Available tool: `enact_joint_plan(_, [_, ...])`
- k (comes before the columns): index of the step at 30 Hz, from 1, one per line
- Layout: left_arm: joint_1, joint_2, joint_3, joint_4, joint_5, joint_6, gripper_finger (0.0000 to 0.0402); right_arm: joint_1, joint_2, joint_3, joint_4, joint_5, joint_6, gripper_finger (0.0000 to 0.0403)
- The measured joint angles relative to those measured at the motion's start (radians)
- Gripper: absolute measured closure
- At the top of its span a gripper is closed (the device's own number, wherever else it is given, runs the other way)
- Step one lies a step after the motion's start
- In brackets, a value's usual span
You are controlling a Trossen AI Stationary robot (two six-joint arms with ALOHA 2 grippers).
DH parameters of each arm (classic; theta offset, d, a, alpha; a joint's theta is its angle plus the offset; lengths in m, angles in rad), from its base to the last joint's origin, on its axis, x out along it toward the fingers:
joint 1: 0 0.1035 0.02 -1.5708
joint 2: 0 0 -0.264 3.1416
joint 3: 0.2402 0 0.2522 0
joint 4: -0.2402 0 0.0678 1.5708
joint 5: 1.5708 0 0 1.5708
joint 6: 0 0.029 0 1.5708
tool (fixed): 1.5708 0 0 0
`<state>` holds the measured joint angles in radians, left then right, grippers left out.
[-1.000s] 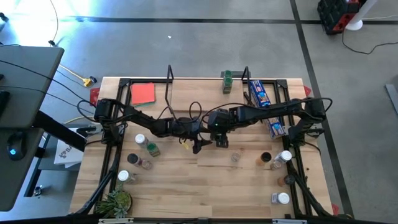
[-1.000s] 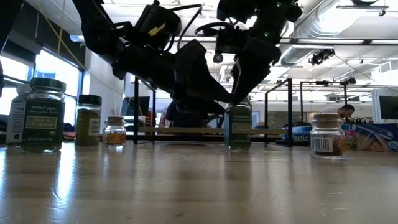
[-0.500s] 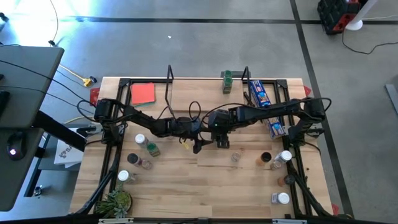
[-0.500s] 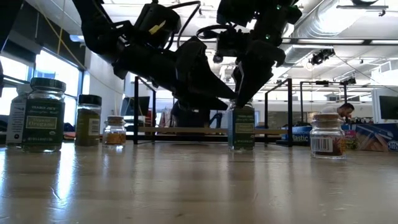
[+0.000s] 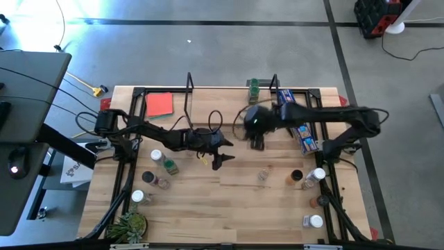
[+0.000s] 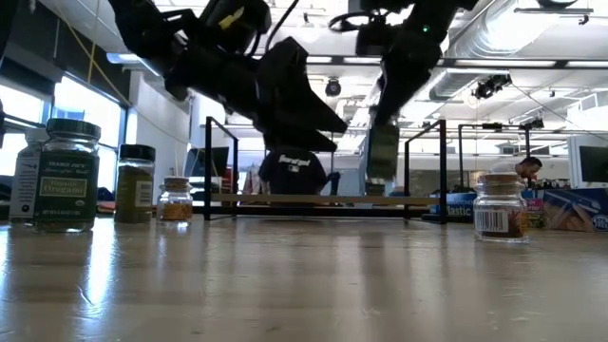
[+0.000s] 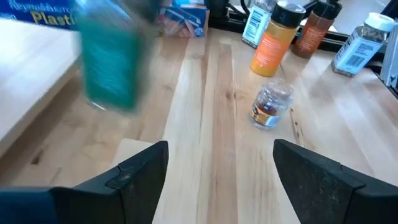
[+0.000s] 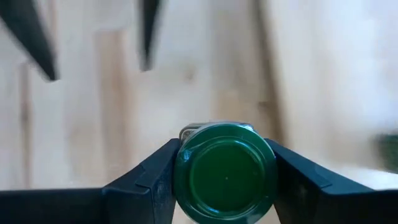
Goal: Shelf spices
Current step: Put the green seasoning bottle on the shelf aligned with the other green seasoning bottle
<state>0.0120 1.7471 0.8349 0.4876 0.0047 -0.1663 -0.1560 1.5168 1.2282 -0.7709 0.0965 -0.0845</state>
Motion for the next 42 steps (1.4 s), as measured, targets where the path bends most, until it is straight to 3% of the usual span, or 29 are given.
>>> enact_joint_plan(9, [0.0,-0.001,0.0,-0.004,-0.018,0.003,0.0115,-0.236,0.014,0.001,0.022,-0.036,-0.201,0.0212])
enact_joint_plan(16, [-0.007,0.0,0.0,-0.014,-0.021,0.003,0.0115,-0.339,0.062,0.001,0.056,-0.072,-0.311,0.0212])
enact_joint_plan(24, [-0.014,0.0,0.0,-0.019,-0.021,0.002,0.0115,-0.368,0.079,0.001,0.08,-0.093,-0.328,0.0212])
enact_joint_plan(31, [-0.015,0.0,0.0,-0.019,-0.021,0.002,0.0115,-0.368,0.079,0.001,0.092,-0.089,-0.343,0.0159])
enact_joint_plan(42, [-0.019,0.0,0.0,-0.019,-0.02,0.002,0.0115,-0.363,0.079,0.001,0.099,-0.066,-0.348,0.0153])
